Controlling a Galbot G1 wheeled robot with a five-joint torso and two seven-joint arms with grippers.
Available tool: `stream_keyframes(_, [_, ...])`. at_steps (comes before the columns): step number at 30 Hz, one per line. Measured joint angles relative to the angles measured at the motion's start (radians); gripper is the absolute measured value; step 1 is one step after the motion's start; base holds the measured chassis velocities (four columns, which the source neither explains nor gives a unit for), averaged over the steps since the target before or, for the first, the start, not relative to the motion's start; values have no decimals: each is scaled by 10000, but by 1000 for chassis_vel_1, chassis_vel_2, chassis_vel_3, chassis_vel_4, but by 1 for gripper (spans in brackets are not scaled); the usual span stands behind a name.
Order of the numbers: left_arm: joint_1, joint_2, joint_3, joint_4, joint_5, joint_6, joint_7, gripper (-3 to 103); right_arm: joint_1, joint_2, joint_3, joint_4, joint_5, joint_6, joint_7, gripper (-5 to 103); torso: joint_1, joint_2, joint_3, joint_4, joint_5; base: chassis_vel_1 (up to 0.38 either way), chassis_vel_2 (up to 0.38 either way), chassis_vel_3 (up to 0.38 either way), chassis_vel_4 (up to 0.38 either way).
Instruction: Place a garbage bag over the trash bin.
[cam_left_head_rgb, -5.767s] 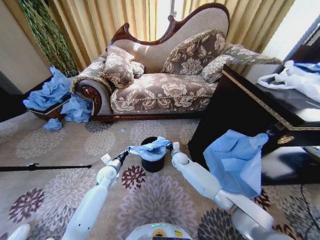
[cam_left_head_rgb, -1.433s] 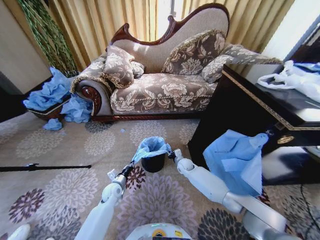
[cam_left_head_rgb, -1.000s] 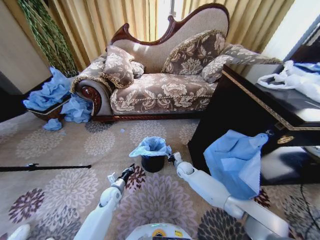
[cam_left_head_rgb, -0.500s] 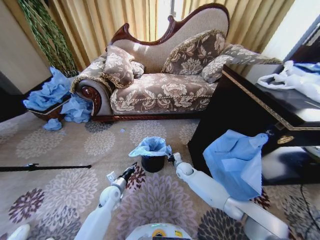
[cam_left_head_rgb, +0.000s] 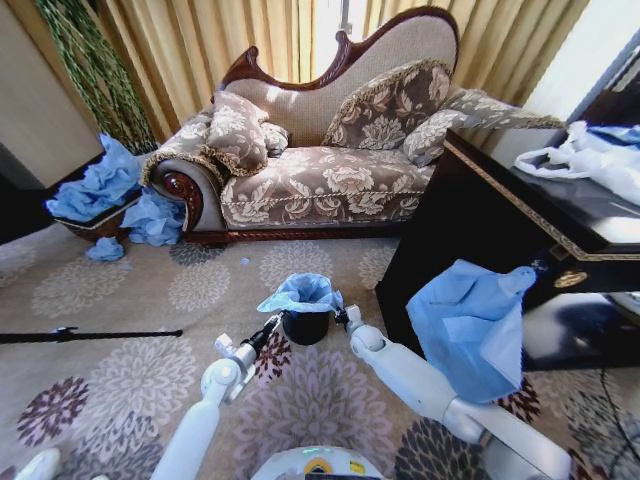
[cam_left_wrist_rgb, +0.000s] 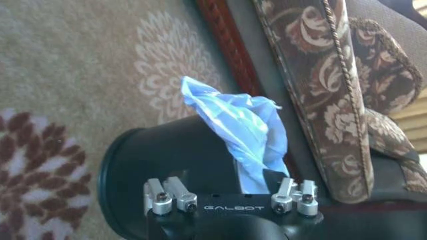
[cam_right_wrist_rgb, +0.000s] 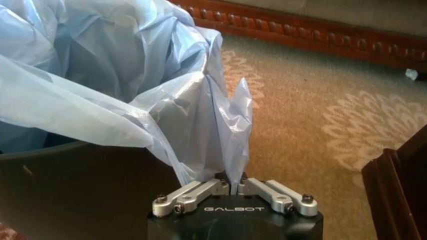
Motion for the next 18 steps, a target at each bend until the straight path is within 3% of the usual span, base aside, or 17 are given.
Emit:
stream_keyframes(2, [2, -24, -63, -1, -22, -42, -16, 80, 0, 11, 2, -22, -6, -1, -5, 0, 0, 0, 0, 0, 1, 0, 0, 0, 0])
stream_keyframes(4, [-153, -78, -151, 111, -125, -115, -71, 90, 0, 55, 1, -90, -40, -1, -27, 0, 0, 0, 0, 0, 2, 0, 0, 0, 0])
stream_keyframes(8, [-562, -170, -150, 570, -290, -172, -61, 100, -28, 107, -20, -98, -43, -2, -30, 0, 0, 0, 0, -1, 2, 0, 0, 0, 0])
stream_keyframes(17, [-963, -483, -57, 963, -556, -301, -6, 102, -50, 115, -70, -118, -48, -11, -22, 0, 0, 0, 0, -1, 2, 0, 0, 0, 0])
stream_keyframes(18, [-974, -508, -57, 959, -588, -362, -11, 98, -50, 103, -73, -118, -48, -13, -14, 0, 0, 0, 0, -2, 2, 0, 0, 0, 0])
